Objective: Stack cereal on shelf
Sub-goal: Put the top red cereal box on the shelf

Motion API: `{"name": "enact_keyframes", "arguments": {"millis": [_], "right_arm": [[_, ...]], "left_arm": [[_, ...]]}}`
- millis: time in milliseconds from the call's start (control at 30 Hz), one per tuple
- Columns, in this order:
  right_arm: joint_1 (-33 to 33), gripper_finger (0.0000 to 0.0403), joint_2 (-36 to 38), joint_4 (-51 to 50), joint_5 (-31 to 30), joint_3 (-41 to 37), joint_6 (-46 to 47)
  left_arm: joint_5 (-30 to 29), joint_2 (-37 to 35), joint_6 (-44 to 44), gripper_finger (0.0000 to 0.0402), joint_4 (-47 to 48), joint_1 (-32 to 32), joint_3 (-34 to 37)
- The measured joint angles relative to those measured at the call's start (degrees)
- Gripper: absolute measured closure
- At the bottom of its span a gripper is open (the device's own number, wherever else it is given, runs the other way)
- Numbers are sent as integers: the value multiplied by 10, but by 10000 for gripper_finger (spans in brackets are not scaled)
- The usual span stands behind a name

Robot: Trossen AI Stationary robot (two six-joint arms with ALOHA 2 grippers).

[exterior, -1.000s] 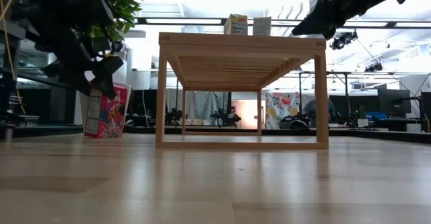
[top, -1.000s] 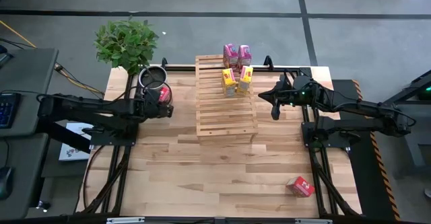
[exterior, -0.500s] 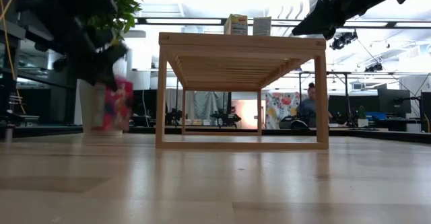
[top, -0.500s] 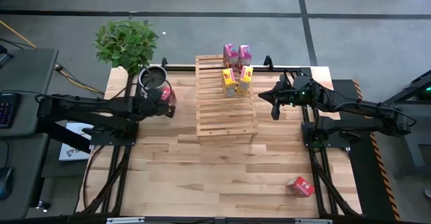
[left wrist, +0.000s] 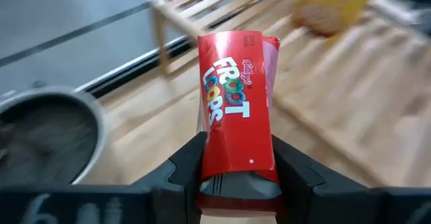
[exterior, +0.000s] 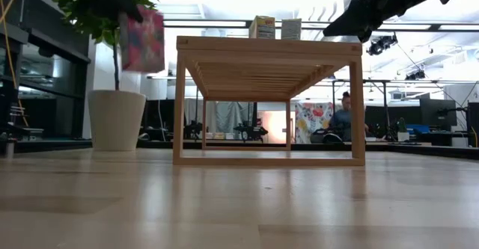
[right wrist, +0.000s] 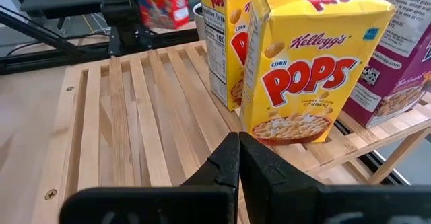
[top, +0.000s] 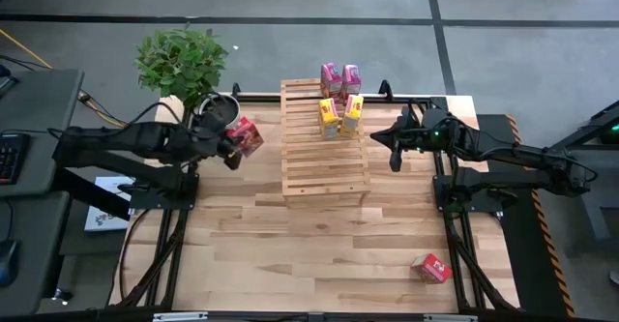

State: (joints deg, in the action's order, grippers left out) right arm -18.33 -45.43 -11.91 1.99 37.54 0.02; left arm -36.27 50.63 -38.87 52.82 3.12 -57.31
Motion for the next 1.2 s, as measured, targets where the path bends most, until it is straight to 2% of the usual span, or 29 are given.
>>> {"name": "enact_keyframes", "arguments": {"millis": [167, 267, 367, 433, 567, 767, 1000, 1200], "right_arm": [[0, 403, 0, 27, 1, 0, -2], [0, 403, 1, 64, 2, 0, 0], [0, 403, 1, 108, 30, 0, 0], [0, 403, 1, 140, 59, 0, 1], [0, 403, 1, 190, 105, 0, 3], [0, 397, 2, 212, 110, 0, 27], [0, 354, 21, 207, 113, 0, 41], [0, 291, 58, 164, 128, 0, 75]], "left_arm": [[25, 7, 55, 285, -49, 47, -41], [41, 18, 113, 285, -134, 67, -58], [69, 46, 176, 286, -209, 76, -65], [94, 76, 213, 286, -253, 69, -73], [150, 162, 272, 286, -280, 48, -120], [201, 292, 365, 286, -329, 18, -214], [258, 397, 406, 286, -340, -13, -286], [259, 446, 411, 284, -337, -36, -302]]}}
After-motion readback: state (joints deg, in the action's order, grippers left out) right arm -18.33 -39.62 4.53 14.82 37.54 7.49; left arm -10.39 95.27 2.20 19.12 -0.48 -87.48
